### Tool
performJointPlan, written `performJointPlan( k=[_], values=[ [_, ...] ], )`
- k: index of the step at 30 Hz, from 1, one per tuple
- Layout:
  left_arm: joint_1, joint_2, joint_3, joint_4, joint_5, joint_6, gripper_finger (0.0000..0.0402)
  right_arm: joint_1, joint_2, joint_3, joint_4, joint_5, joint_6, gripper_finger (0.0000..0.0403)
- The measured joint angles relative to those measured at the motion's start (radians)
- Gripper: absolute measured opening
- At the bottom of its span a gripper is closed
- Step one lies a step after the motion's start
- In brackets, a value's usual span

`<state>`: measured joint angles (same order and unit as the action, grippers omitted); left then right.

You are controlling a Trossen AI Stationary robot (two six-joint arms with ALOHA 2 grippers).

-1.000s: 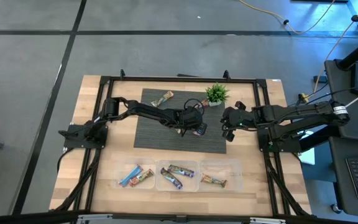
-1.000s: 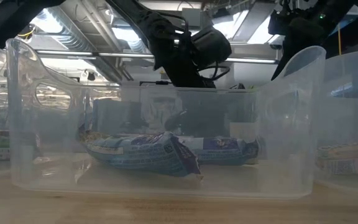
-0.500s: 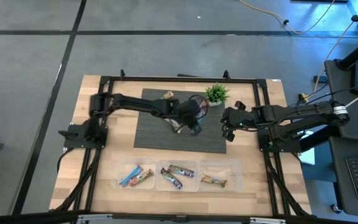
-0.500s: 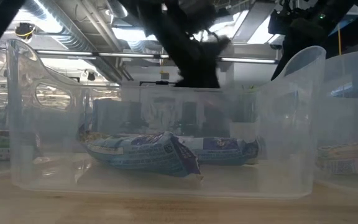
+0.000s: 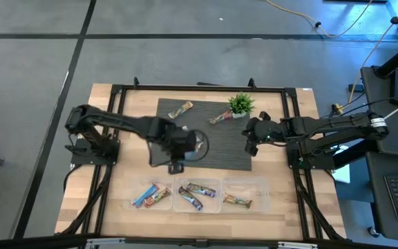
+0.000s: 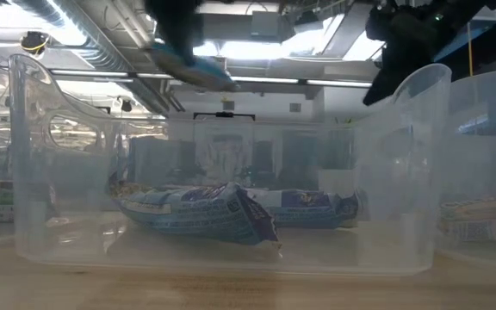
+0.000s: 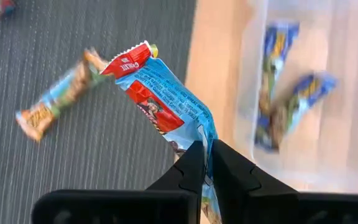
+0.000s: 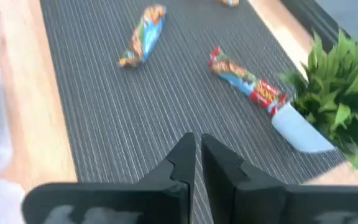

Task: Pick and place Granola Bars by type
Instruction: Put the red granola bar into the left transparent bin

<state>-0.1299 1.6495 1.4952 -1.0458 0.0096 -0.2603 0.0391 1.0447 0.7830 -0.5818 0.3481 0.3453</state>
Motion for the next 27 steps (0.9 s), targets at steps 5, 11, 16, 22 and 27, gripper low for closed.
performJointPlan(
  k=[5, 11, 16, 22, 27],
  values=[
    [-0.112, -0.001, 0.000, -0.110, -0.072, -0.093, 0.0019, 0.000, 0.000, 0.000, 0.113, 0.002, 0.058, 0.0032],
    [-0.234, -0.020, -0.007, -0.191, -0.115, -0.138, 0.0019, 0.000, 0.000, 0.000, 0.252, 0.001, 0.073, 0.0032],
    [-0.359, -0.131, -0.151, -0.108, -0.166, -0.259, 0.0019, 0.000, 0.000, 0.000, 0.316, -0.002, 0.145, 0.0032],
    [-0.487, -0.268, -0.372, 0.105, -0.174, -0.354, 0.0019, 0.000, 0.000, 0.000, 0.367, 0.014, 0.175, 0.0032],
    [-0.553, -0.294, -0.501, 0.292, -0.172, -0.359, 0.0020, 0.000, 0.000, 0.000, 0.421, 0.055, 0.174, 0.0032]
  ],
)
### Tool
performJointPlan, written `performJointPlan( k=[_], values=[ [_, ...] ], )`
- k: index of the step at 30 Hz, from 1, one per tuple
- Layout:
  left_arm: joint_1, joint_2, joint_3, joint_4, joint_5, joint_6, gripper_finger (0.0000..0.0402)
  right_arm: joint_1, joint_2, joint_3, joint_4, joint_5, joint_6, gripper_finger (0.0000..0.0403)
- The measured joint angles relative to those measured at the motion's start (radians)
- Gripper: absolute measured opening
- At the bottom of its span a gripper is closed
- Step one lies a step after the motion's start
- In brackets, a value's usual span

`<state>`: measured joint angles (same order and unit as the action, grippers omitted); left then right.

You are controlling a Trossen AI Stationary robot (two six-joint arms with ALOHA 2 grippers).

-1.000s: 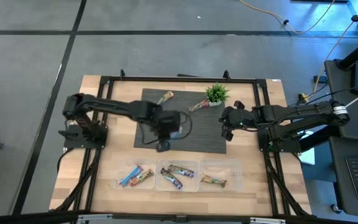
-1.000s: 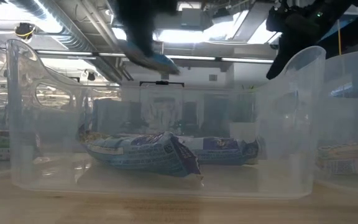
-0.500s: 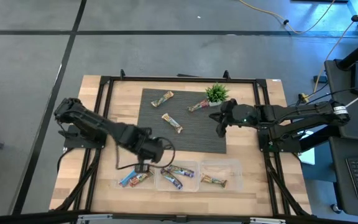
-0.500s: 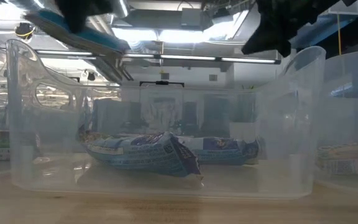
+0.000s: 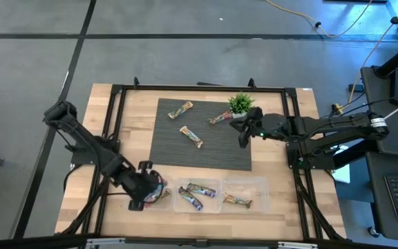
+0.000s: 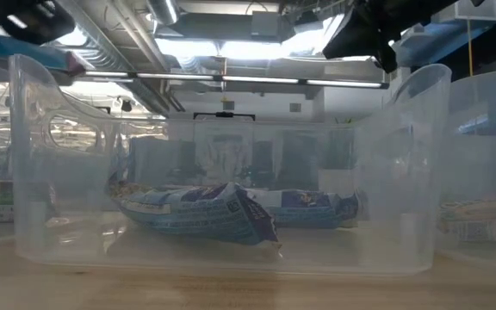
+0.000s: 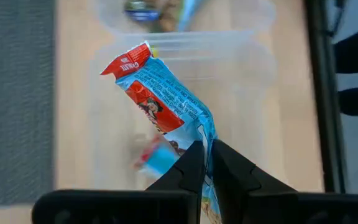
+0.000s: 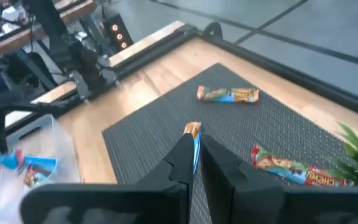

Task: Pick and place Granola Bars by type
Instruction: Put the red granola bar into the left transparent bin

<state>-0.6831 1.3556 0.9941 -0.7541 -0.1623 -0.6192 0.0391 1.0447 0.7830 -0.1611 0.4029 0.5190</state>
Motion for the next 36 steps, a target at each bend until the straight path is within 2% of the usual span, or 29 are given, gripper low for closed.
performJointPlan(
  k=[7, 12, 19, 26, 29, 36],
  values=[
    [-0.046, 0.000, -0.093, 0.171, 0.009, 0.027, 0.0020, 0.000, 0.000, 0.000, 0.003, -0.003, -0.001, 0.0032],
    [-0.069, 0.000, -0.153, 0.239, 0.006, -0.014, 0.0020, 0.000, 0.000, 0.000, 0.022, -0.003, 0.001, 0.0032],
    [-0.069, 0.000, -0.189, 0.242, 0.001, -0.022, 0.0020, 0.000, 0.000, 0.000, 0.052, -0.010, 0.051, 0.0032],
    [-0.069, 0.003, -0.190, 0.202, -0.133, -0.014, 0.0020, 0.000, 0.026, 0.000, 0.078, -0.023, 0.027, 0.0032],
    [-0.069, 0.003, -0.190, 0.204, -0.133, 0.028, 0.0020, 0.000, 0.075, 0.000, 0.141, -0.067, -0.037, 0.0032],
    [-0.069, 0.003, -0.190, 0.205, -0.073, 0.030, 0.0020, -0.001, 0.225, 0.000, 0.384, -0.090, -0.161, 0.0032]
  ],
)
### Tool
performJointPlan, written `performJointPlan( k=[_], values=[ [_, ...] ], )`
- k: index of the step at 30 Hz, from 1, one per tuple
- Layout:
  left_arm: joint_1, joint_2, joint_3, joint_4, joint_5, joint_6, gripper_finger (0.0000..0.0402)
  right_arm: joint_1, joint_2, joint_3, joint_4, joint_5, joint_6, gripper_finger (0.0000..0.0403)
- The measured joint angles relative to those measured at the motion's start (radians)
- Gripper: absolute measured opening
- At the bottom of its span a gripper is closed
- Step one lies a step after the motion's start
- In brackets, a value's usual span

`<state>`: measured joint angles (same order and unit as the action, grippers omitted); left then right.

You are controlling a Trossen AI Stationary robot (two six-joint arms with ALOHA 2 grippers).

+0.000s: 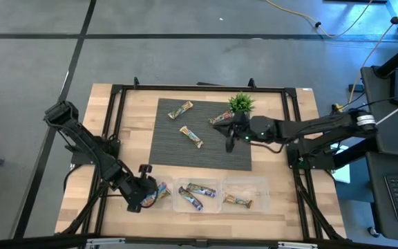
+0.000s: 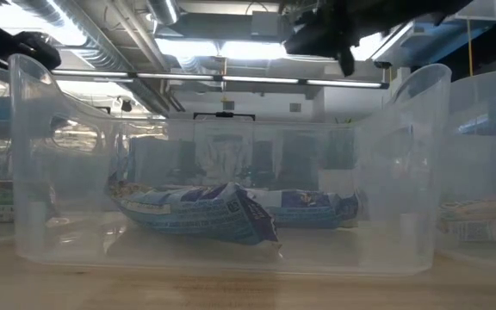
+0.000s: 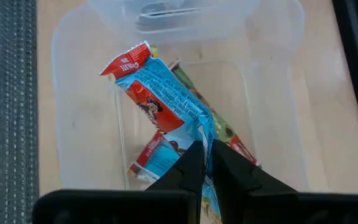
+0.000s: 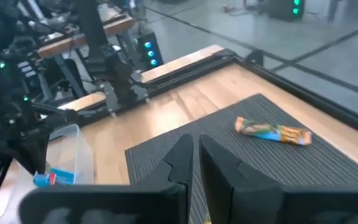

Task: Pick and place Granola Bars by type
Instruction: Put the red granola bar into the left transparent bin

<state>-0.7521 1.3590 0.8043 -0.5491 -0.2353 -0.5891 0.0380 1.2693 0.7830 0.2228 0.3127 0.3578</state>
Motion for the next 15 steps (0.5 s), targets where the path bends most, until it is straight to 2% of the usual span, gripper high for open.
performJointPlan(
  k=[6, 15],
  values=[
    [0.000, 0.034, 0.000, 0.000, 0.010, -0.025, 0.0020, -0.016, 0.087, 0.000, 0.083, -0.075, -0.021, 0.0032],
    [0.000, 0.116, 0.000, 0.007, 0.020, -0.037, 0.0020, -0.015, 0.198, 0.000, 0.154, -0.081, -0.043, 0.0034]
  ],
)
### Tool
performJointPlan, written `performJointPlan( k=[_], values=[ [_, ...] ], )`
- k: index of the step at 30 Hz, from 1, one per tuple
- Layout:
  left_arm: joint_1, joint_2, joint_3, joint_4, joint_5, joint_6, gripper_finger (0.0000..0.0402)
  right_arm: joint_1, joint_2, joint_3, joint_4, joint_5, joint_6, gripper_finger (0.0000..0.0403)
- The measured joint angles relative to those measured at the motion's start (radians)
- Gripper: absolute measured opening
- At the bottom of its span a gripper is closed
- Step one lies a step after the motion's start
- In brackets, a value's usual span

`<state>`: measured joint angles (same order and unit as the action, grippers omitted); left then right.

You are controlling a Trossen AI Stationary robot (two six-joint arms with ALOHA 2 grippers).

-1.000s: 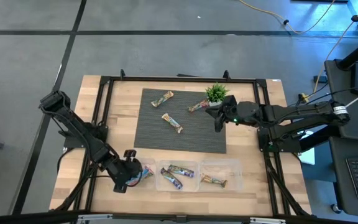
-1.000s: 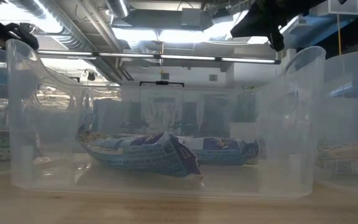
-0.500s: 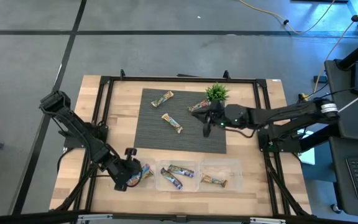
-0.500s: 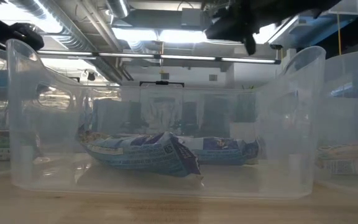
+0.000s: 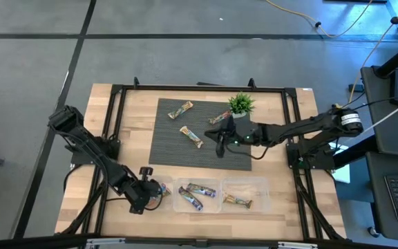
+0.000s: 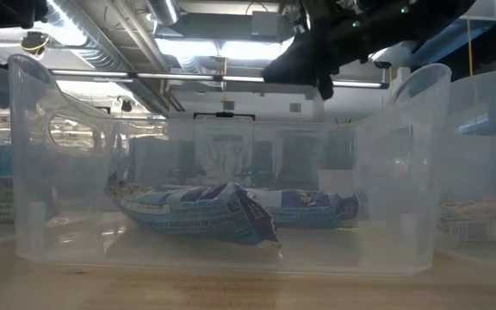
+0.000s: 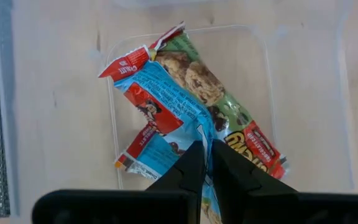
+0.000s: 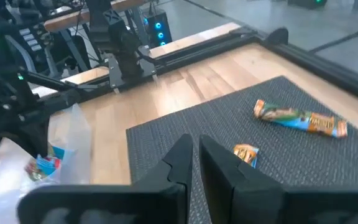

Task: Pick and place Granola Bars by type
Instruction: Put the red granola bar into the left transparent bin, then put the yellow granola bar into the right transparent bin

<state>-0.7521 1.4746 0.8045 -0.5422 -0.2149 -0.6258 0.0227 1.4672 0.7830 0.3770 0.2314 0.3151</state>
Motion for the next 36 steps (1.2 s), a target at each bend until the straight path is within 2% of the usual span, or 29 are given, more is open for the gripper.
performJointPlan(
  k=[4, 8, 12, 17, 21, 26, 31, 36],
  values=[
    [0.000, -0.001, 0.000, -0.002, 0.000, 0.031, 0.0020, 0.000, 0.019, 0.000, 0.036, 0.001, -0.012, 0.0054],
    [0.002, -0.002, 0.000, -0.003, 0.000, 0.071, 0.0020, -0.005, 0.019, 0.000, 0.041, 0.005, -0.029, 0.0096],
    [0.010, -0.002, 0.000, -0.003, -0.027, 0.036, 0.0029, -0.005, 0.018, 0.000, 0.048, 0.008, -0.035, 0.0140],
    [0.039, -0.007, 0.000, -0.004, -0.037, -0.055, 0.0070, -0.009, 0.018, 0.000, 0.047, 0.010, -0.067, 0.0180],
    [0.066, -0.025, 0.000, -0.005, 0.019, -0.077, 0.0108, -0.023, 0.018, 0.000, 0.050, 0.010, -0.057, 0.0202],
    [0.073, -0.098, 0.000, 0.000, 0.008, -0.124, 0.0131, -0.069, 0.018, 0.053, 0.001, -0.015, -0.029, 0.0221],
    [0.073, -0.205, 0.000, -0.013, -0.129, -0.123, 0.0133, -0.121, 0.048, 0.202, -0.285, -0.081, -0.082, 0.0221],
    [0.074, -0.288, 0.000, -0.062, -0.319, -0.135, 0.0130, -0.152, 0.177, 0.357, -0.478, -0.084, -0.088, 0.0223]
  ],
)
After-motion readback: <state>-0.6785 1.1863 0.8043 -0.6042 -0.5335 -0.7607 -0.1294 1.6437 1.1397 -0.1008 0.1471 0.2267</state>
